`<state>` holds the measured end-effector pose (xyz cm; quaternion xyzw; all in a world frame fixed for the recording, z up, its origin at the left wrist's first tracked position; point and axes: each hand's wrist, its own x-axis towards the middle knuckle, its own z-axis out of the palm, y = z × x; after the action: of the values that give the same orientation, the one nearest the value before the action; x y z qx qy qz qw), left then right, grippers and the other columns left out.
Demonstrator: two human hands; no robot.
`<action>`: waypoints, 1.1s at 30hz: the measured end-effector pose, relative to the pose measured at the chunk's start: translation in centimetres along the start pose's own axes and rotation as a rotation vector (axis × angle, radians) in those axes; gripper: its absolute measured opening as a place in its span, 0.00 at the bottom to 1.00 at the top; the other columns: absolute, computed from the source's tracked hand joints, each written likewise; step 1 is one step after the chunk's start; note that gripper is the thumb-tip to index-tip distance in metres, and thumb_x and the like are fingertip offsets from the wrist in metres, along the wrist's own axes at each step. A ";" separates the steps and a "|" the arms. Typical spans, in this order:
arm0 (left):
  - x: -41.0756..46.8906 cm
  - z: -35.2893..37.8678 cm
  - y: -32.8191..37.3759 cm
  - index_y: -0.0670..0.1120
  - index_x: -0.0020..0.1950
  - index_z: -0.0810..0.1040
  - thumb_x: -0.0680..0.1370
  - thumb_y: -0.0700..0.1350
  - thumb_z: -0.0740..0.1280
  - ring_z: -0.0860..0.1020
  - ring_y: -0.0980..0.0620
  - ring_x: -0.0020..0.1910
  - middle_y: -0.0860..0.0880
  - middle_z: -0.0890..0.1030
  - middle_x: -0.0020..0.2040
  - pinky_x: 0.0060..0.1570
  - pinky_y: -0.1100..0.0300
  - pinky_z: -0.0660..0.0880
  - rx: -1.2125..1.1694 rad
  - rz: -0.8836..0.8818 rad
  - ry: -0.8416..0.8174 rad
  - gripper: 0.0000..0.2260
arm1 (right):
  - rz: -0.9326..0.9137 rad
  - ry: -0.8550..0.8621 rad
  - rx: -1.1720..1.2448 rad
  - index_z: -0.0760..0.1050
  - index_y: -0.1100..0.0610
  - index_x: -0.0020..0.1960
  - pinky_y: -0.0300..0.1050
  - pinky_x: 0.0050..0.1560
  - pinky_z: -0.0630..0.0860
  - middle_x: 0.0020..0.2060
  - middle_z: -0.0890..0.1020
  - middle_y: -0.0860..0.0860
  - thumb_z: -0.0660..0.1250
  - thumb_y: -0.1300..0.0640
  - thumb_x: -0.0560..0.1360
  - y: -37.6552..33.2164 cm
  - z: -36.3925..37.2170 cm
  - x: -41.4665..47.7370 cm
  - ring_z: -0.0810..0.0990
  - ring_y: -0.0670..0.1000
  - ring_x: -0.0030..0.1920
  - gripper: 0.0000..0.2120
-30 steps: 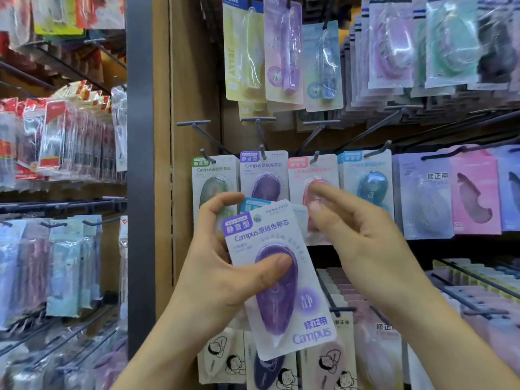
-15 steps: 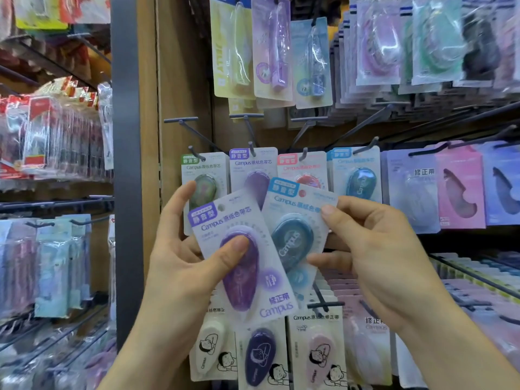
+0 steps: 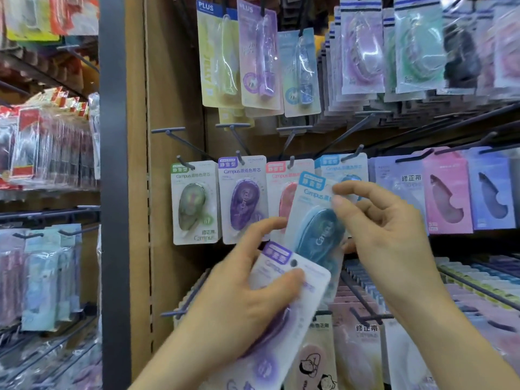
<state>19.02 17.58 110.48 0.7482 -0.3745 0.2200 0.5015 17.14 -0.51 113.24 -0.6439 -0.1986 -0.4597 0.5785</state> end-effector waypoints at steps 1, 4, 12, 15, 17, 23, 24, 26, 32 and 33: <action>0.3 0.6 0.1 0.70 0.62 0.70 0.67 0.57 0.70 0.82 0.53 0.44 0.54 0.84 0.46 0.55 0.51 0.77 -0.007 0.004 -0.020 0.24 | 0.012 -0.016 -0.013 0.80 0.46 0.49 0.41 0.33 0.77 0.36 0.81 0.53 0.75 0.45 0.67 -0.1 -0.5 0.2 0.80 0.46 0.34 0.13; 1.3 2.2 0.4 0.71 0.67 0.67 0.67 0.55 0.70 0.82 0.52 0.53 0.55 0.84 0.53 0.61 0.47 0.75 0.008 0.054 -0.007 0.30 | 0.021 -0.036 -0.121 0.76 0.46 0.59 0.36 0.39 0.80 0.40 0.84 0.40 0.80 0.49 0.61 -0.1 -1.9 1.2 0.82 0.40 0.39 0.28; 4.1 5.2 1.9 0.60 0.74 0.65 0.67 0.56 0.68 0.69 0.82 0.53 0.82 0.71 0.47 0.50 0.85 0.59 0.128 0.149 0.072 0.35 | -0.062 -0.002 -0.344 0.68 0.44 0.72 0.55 0.60 0.78 0.59 0.80 0.51 0.72 0.34 0.53 -0.7 -3.5 4.4 0.79 0.51 0.60 0.48; 4.2 5.7 1.8 0.62 0.75 0.63 0.66 0.57 0.69 0.71 0.80 0.50 0.80 0.73 0.45 0.48 0.84 0.61 0.132 0.140 0.078 0.37 | -0.060 -0.020 -0.383 0.66 0.45 0.73 0.55 0.61 0.77 0.59 0.79 0.52 0.73 0.35 0.54 -1.0 -3.8 4.8 0.79 0.52 0.60 0.49; 4.2 5.8 1.7 0.62 0.75 0.62 0.66 0.57 0.69 0.73 0.78 0.49 0.80 0.75 0.45 0.47 0.83 0.63 0.121 0.132 0.071 0.38 | -0.047 -0.036 -0.428 0.66 0.46 0.74 0.55 0.62 0.76 0.60 0.79 0.52 0.79 0.42 0.59 -1.1 -4.1 5.1 0.78 0.52 0.61 0.46; 4.0 6.3 2.1 0.59 0.77 0.62 0.66 0.57 0.68 0.75 0.74 0.52 0.72 0.79 0.50 0.49 0.81 0.67 0.070 0.086 0.043 0.39 | 0.044 -0.121 -0.518 0.66 0.48 0.75 0.52 0.64 0.75 0.65 0.78 0.48 0.80 0.48 0.65 -0.9 -4.7 6.8 0.78 0.50 0.63 0.42; 4.0 6.3 2.2 0.60 0.77 0.61 0.66 0.58 0.68 0.75 0.75 0.52 0.72 0.79 0.50 0.49 0.81 0.66 0.079 0.079 0.043 0.39 | 0.045 -0.128 -0.540 0.65 0.48 0.75 0.51 0.65 0.74 0.65 0.77 0.47 0.79 0.47 0.65 -0.9 -4.7 6.8 0.77 0.50 0.63 0.42; 4.0 6.3 2.3 0.62 0.76 0.61 0.66 0.58 0.68 0.76 0.73 0.51 0.72 0.79 0.49 0.49 0.80 0.68 0.095 0.075 0.033 0.38 | 0.040 -0.142 -0.589 0.64 0.47 0.76 0.48 0.65 0.73 0.67 0.75 0.46 0.79 0.45 0.65 -0.9 -4.7 6.8 0.76 0.49 0.64 0.44; 3.6 5.9 1.8 0.65 0.70 0.66 0.69 0.55 0.70 0.80 0.59 0.43 0.59 0.83 0.43 0.54 0.59 0.76 0.117 0.060 -0.023 0.30 | 0.023 -0.160 -0.870 0.59 0.42 0.76 0.45 0.54 0.69 0.64 0.73 0.54 0.75 0.42 0.68 -0.8 -4.5 6.2 0.72 0.55 0.63 0.41; 3.5 5.7 1.4 0.66 0.67 0.68 0.68 0.57 0.70 0.81 0.57 0.43 0.57 0.83 0.43 0.54 0.57 0.76 0.106 0.061 -0.011 0.28 | 0.027 -0.150 -0.935 0.58 0.42 0.76 0.45 0.52 0.66 0.63 0.72 0.56 0.74 0.43 0.68 -0.8 -4.2 6.2 0.72 0.57 0.63 0.42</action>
<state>19.77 10.83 111.46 0.7630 -0.3879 0.2507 0.4522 18.10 -5.93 118.40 -0.8692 -0.0033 -0.4446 0.2164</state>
